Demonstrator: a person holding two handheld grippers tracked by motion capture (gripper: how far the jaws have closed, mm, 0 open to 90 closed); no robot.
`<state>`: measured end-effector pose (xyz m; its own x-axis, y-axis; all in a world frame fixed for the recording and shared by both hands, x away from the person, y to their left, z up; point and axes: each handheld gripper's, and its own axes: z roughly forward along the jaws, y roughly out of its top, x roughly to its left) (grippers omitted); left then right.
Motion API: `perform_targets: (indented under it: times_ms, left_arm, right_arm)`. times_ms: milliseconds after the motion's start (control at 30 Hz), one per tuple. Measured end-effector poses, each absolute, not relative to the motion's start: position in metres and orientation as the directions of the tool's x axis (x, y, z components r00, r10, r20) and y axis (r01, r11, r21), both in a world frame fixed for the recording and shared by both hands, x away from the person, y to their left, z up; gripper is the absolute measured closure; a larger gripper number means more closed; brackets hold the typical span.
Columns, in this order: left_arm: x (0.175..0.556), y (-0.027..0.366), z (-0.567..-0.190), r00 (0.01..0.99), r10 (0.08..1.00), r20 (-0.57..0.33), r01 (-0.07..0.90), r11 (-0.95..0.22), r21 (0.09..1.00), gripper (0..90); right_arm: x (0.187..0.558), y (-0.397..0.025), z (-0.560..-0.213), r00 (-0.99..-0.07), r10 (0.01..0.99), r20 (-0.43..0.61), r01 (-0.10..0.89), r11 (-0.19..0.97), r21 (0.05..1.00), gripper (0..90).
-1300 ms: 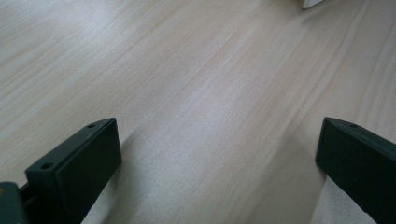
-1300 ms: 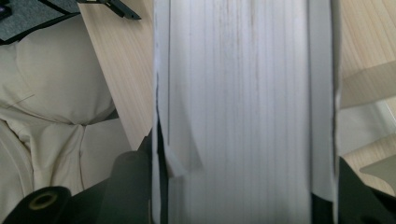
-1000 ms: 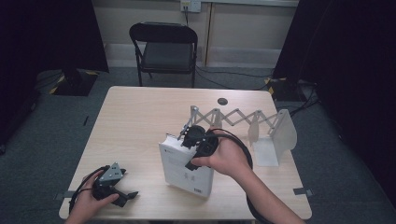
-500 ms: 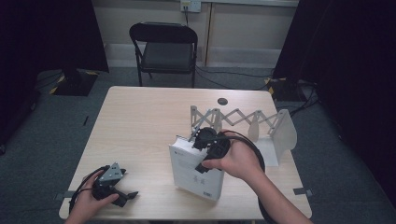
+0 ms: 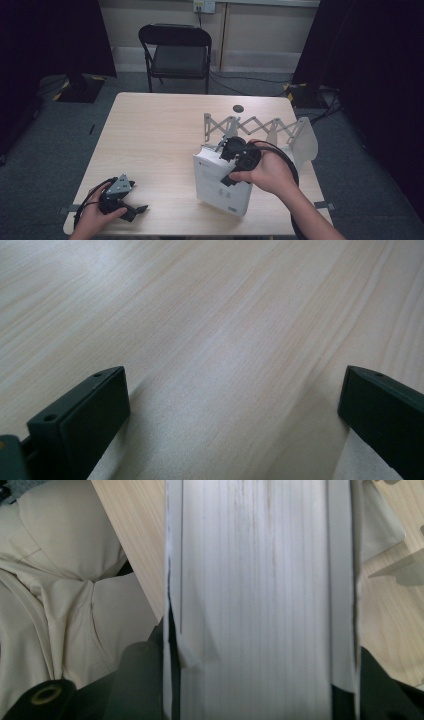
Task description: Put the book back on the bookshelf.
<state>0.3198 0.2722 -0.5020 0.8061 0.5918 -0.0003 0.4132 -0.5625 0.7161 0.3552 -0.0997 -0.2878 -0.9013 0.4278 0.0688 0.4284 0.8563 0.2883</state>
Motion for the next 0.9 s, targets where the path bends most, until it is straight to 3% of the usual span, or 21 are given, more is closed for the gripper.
perform_targets:
  times_ms: [900]
  left_arm:
    - [0.32,0.272,-0.502,0.807,0.591,0.0,0.413,-0.563,0.716,0.0]
  right_arm:
    - [0.348,-0.137,-0.283,-0.879,0.47,0.081,0.471,0.831,0.295,52.5]
